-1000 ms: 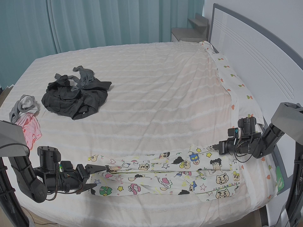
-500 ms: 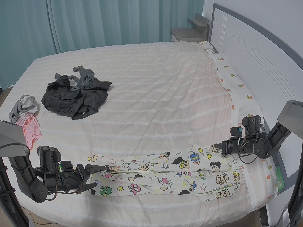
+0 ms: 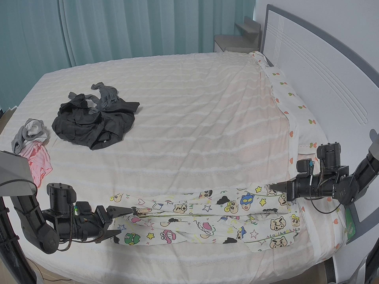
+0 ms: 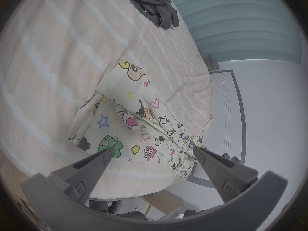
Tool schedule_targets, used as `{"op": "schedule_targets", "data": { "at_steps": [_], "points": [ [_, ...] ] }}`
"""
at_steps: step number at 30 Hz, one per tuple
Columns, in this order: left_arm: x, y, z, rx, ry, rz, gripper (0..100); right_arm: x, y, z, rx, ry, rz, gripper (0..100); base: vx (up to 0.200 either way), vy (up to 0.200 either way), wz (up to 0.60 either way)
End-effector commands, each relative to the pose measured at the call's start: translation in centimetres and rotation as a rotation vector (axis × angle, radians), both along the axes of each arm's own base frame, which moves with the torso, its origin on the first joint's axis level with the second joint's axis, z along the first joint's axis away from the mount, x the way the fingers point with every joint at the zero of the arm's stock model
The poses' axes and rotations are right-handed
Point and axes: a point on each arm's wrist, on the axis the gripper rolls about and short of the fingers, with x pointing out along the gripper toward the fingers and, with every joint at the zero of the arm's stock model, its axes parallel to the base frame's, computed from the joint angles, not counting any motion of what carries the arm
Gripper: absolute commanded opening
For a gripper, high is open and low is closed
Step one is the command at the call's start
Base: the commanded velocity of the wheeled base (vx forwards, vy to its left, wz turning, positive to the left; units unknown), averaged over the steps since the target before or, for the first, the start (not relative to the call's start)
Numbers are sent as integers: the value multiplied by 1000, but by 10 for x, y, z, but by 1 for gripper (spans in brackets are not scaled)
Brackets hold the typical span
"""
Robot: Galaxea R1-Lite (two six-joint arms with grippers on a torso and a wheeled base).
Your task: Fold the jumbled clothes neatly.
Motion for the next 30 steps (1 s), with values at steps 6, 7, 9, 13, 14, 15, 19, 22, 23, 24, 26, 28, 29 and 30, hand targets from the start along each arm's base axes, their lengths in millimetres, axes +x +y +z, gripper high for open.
{"op": "schedule_targets", "data": {
  "at_steps": [6,7,9,13,14,15,19,22,23,24,26,28,29,30],
  "points": [
    [-1,0,0,1,3,0,100,-2,-3,0,-8,-9,13,0,0,0,0],
    [-1,0,0,0,3,-1,100,1,-4,-4,-9,2,7,0,0,0,0],
    [-1,0,0,1,3,0,100,5,-4,-9,-13,12,3,0,0,0,0],
    [-1,-1,0,1,3,-3,100,21,-6,-25,-30,39,-27,0,0,0,0],
    [-1,-1,0,1,3,-3,100,25,-8,-27,-38,39,-44,0,0,0,0],
    [-1,-1,0,1,3,-3,100,28,-9,-30,-45,45,-57,0,0,0,0],
    [-1,-1,0,1,3,-4,100,37,-11,-44,-65,67,-86,0,0,0,0],
    [-1,-1,0,1,3,-4,100,41,-12,-48,-73,72,-97,0,0,0,0],
    [-1,-1,0,1,3,-4,100,41,-12,-48,-73,72,-97,0,0,0,0],
    [-1,-1,0,1,3,-6,100,46,-15,-52,-93,74,-132,0,0,0,0],
    [-1,-1,-1,1,4,-6,100,47,-16,-55,-111,79,-156,100,0,0,0],
    [0,-1,-1,1,3,-6,100,47,-15,-56,-124,82,-171,100,0,0,0],
    [0,-1,-1,1,3,-6,100,47,-16,-55,-124,81,-179,100,0,0,0],
    [0,-1,-1,1,3,-6,100,47,-17,-53,-118,79,-188,100,0,0,0]
  ]
}}
